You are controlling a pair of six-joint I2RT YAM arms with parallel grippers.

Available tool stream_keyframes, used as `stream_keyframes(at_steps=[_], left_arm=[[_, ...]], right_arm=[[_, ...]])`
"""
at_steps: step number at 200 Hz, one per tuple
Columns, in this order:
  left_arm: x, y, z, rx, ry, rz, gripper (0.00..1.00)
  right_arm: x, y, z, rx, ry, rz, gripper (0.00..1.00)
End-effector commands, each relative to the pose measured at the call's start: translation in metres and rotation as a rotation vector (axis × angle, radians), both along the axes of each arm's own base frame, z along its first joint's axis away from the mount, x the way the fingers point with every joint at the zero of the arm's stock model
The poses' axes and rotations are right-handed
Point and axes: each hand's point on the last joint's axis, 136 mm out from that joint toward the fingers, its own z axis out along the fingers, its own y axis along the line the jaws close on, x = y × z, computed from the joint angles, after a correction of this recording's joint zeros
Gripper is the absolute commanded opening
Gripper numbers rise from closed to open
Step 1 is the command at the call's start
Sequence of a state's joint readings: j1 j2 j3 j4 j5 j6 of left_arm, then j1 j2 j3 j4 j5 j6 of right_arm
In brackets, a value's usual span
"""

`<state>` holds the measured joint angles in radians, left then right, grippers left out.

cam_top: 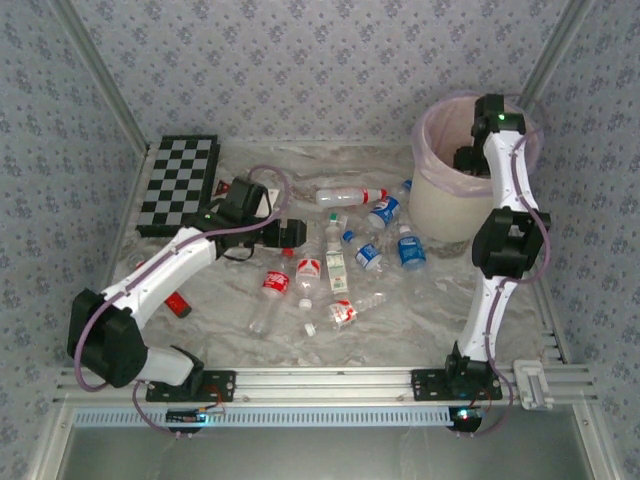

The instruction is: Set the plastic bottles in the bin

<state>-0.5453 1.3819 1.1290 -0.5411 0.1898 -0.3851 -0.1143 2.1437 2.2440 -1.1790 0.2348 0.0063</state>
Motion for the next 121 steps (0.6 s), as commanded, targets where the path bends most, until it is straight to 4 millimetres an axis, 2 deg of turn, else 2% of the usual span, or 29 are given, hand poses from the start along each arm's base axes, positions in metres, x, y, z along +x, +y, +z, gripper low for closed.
stream_keyframes(at_steps=[1,20,43,60,87,102,121], left_arm=[[-0.008,0.007,0.017,0.047,-0.043,-0.045,0.99],[-0.014,0.010,0.021,0.061,-0.041,-0.068,0.99],[-0.030,0.017,0.022,0.098,0.009,-0.073,0.99],[-0.046,0.021,0.015,0.146,0.058,-0.073,0.99],[-0.081,0.032,-0.008,0.212,0.165,-0.050,0.99],[-0.099,0.045,-0.022,0.246,0.224,-0.019,0.99],[-0.122,0.061,-0.039,0.303,0.305,0.009,0.99]], right_arm=[[-0.021,0.001,0.076,-0.055,-0.113,-0.004,0.86],[-0.030,0.003,0.117,-0.121,-0.195,-0.005,1.00],[-0.042,0.019,0.159,-0.181,-0.296,0.023,1.00],[-0.051,0.034,0.185,-0.197,-0.370,0.043,1.00],[-0.075,0.061,0.211,-0.132,-0.472,0.057,1.00],[-0.093,0.087,0.221,-0.069,-0.534,0.106,1.00],[-0.116,0.118,0.228,0.096,-0.619,0.170,1.00]])
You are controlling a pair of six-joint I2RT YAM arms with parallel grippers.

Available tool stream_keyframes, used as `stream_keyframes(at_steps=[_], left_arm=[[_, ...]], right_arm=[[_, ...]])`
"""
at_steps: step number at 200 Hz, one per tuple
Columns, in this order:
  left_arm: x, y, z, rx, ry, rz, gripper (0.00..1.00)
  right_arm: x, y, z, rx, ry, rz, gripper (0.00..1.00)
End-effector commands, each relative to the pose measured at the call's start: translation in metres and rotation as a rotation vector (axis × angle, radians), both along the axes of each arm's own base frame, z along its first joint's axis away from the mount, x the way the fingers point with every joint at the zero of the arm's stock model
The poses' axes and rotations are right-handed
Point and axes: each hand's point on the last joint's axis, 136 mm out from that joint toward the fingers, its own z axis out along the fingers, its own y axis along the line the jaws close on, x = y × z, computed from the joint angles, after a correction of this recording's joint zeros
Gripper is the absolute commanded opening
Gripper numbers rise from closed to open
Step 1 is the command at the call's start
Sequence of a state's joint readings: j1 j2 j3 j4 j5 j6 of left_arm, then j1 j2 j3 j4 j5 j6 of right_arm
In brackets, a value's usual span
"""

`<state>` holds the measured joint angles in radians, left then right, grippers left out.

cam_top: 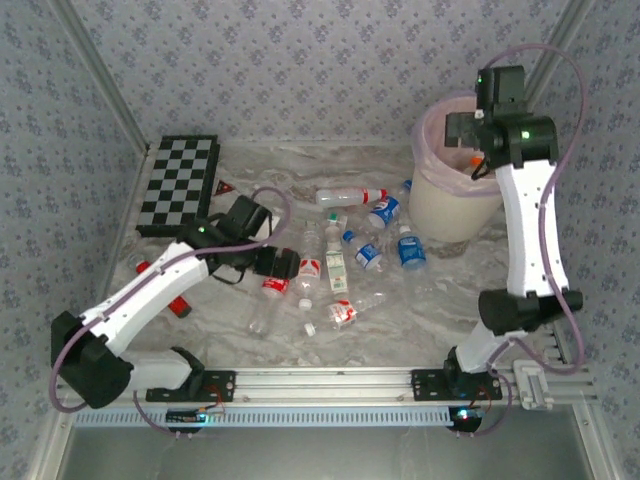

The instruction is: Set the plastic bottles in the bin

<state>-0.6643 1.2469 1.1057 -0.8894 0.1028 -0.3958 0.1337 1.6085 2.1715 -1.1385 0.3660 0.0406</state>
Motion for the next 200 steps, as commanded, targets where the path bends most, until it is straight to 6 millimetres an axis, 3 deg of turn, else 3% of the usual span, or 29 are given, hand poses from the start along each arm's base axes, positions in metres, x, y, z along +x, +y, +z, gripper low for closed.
stream_keyframes(at_steps=[1,35,98,133,173,200], left_arm=[[-0.038,0.034,-0.026,0.125,0.140,0.074,0.99],[-0.067,0.033,-0.058,0.106,0.204,0.084,0.99],[-0.074,0.047,-0.110,0.177,0.243,0.143,0.99],[-0.067,0.024,-0.120,0.091,0.252,0.116,0.99],[-0.067,0.031,-0.131,0.179,0.287,0.095,0.72],[-0.057,0.034,-0.118,0.233,0.255,0.076,0.57]], right_arm=[[-0.024,0.032,0.011,0.172,-0.095,0.088,1.00],[-0.057,0.047,0.000,0.283,-0.157,0.106,1.00],[-0.074,0.053,-0.030,0.321,-0.085,0.121,0.99],[-0.077,0.046,-0.036,0.289,-0.077,0.100,0.99],[-0.079,0.045,-0.040,0.288,-0.070,0.114,1.00],[-0.078,0.049,-0.023,0.337,-0.100,0.136,1.00]])
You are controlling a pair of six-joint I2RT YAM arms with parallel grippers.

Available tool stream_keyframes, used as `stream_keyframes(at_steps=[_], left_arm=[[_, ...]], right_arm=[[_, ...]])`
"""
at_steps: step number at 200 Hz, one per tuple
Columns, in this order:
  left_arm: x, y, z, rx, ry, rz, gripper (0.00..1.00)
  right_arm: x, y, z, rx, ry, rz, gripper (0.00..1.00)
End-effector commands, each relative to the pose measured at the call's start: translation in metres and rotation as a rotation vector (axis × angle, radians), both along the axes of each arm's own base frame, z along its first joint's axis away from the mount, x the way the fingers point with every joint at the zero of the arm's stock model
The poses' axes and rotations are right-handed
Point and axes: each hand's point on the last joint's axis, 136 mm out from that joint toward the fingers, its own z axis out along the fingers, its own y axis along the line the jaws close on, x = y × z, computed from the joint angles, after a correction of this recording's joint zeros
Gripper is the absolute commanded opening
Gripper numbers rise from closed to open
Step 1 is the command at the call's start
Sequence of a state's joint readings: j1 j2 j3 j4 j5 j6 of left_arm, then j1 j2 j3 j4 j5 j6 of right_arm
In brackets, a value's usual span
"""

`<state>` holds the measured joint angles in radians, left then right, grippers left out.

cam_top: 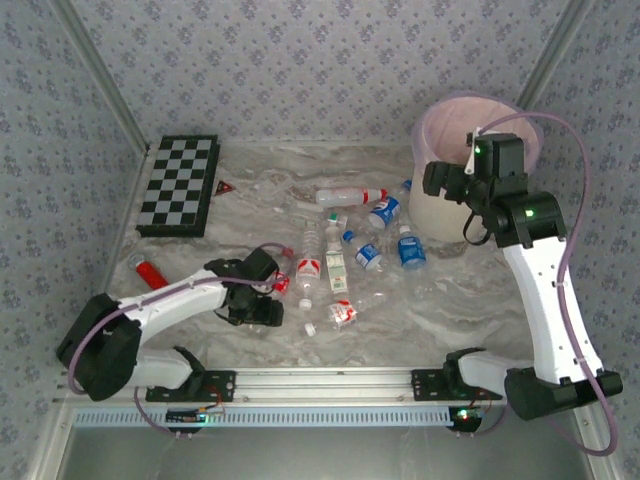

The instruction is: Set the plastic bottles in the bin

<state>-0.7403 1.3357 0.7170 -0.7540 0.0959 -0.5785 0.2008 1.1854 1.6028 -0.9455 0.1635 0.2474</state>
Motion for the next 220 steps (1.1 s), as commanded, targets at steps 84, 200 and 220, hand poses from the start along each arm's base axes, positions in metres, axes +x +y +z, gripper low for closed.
stream_keyframes(at_steps=[84,200,220], left_arm=[[0.121,-0.057,0.187,-0.440,-0.526,-0.027,0.48],[0.134,-0.152,0.249,-0.894,-0.523,-0.297,0.50],[0.134,-0.157,0.251,-0.904,-0.517,-0.315,0.50]], right_arm=[[0.003,0.150,0.049,0.627,-0.068,0.587,0.91],[0.057,0.235,0.018,0.532,-0.014,0.725,0.93],[0.067,0.243,0.011,0.551,0.005,0.718,0.89]])
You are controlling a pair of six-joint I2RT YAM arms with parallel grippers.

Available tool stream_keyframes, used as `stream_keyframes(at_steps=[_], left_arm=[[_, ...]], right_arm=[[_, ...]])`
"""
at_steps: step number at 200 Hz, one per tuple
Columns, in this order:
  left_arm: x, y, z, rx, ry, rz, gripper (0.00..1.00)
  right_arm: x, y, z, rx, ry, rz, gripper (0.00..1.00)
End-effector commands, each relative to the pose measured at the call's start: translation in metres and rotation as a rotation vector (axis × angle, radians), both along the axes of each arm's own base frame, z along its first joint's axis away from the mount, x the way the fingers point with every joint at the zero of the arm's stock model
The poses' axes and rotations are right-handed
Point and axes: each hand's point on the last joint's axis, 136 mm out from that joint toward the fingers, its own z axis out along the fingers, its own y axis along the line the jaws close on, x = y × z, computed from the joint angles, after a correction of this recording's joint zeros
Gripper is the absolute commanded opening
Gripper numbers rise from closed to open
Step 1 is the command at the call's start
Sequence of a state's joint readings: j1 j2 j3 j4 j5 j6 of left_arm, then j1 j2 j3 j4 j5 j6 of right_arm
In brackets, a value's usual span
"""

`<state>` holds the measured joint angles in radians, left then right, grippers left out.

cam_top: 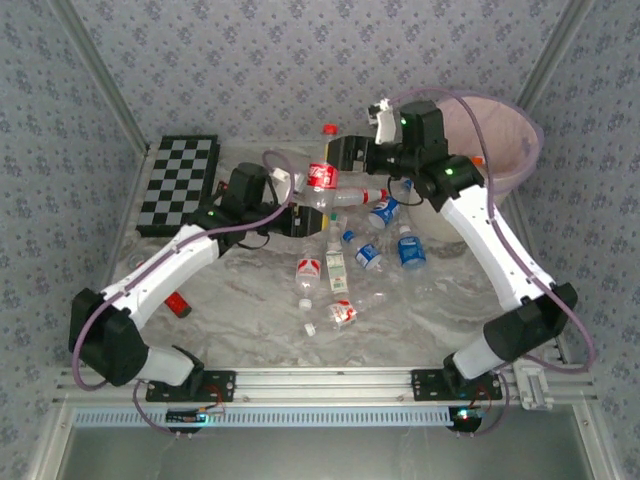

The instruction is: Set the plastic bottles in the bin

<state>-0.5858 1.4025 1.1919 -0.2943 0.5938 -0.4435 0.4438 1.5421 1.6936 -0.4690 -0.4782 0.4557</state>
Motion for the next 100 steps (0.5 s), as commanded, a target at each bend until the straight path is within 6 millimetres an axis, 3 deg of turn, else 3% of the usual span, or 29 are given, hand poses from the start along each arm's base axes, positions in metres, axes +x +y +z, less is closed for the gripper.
stream_keyframes(at_steps=[1,52,80,100], left_arm=[[-0.001,-0.012,0.023,-0.055,-0.064,-0.067,0.50],[-0.005,-0.015,0.025,-0.060,-0.083,-0.100,0.50],[-0.007,-0.017,0.013,-0.048,-0.075,-0.105,0.52],[-0.002,-0.014,0.009,-0.049,-0.074,-0.062,0.55]], right_arm=[[0.010,0.012,-0.002,0.018,0.010,0.024,0.89],[0.024,0.008,-0.018,-0.036,0.036,-0.022,0.72],[0.025,0.001,-0.024,-0.070,0.038,-0.055,0.47],[0.023,-0.003,-0.020,-0.076,0.028,-0.070,0.39]])
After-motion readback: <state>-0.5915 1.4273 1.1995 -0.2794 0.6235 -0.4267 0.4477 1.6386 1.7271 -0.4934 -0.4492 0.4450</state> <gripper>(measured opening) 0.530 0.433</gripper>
